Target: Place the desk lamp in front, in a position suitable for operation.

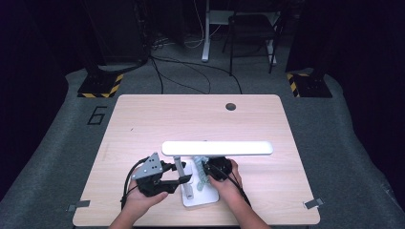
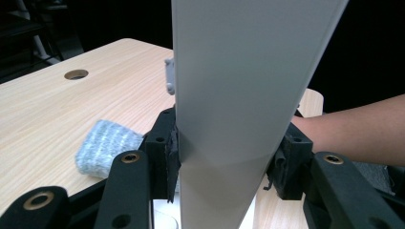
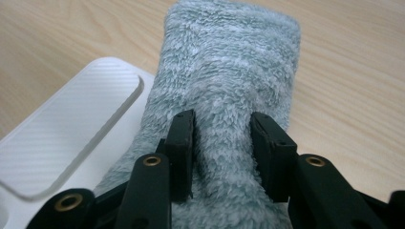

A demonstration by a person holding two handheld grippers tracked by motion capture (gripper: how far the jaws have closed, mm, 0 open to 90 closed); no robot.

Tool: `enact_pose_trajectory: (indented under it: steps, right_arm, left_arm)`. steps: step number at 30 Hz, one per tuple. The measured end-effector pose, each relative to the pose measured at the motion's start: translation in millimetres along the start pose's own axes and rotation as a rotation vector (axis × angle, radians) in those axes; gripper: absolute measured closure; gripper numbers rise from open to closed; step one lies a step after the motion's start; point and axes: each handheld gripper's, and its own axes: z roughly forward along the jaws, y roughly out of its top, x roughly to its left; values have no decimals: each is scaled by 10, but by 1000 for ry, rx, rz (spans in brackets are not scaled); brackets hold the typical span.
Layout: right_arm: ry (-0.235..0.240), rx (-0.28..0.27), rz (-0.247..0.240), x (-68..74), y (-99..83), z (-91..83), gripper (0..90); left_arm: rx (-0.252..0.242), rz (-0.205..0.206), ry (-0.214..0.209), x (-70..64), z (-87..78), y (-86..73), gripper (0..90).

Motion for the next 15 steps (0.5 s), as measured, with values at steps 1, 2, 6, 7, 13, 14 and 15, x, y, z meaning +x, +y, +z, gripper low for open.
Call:
enact_pose_trajectory:
  steps: [1,2,6,7,13,14,15]
  right_arm:
    - [4,-1,12,-6,12,15,624]
    - [9,-1,12,-19,24,24,623]
    - [15,-7,50,5,46,31,624]
    - [15,-10,34,19,48,28,624]
    - [33,-17,-22,176,46,17,629]
    - [30,-20,-57,209,37,4,631]
    - [30,-21,-68,237,26,-11,632]
  left_arm:
    - [0,0,0,0,1,0,528]
    - [0,0,0,1,1,0,528]
    - [-2,4,-2,5,3,-1,528]
    - [-3,4,-3,6,3,-2,527]
    - [-2,1,-3,5,3,-2,527]
    - [-3,-1,-5,5,2,-4,527]
    - [-3,0,-5,5,1,-4,527]
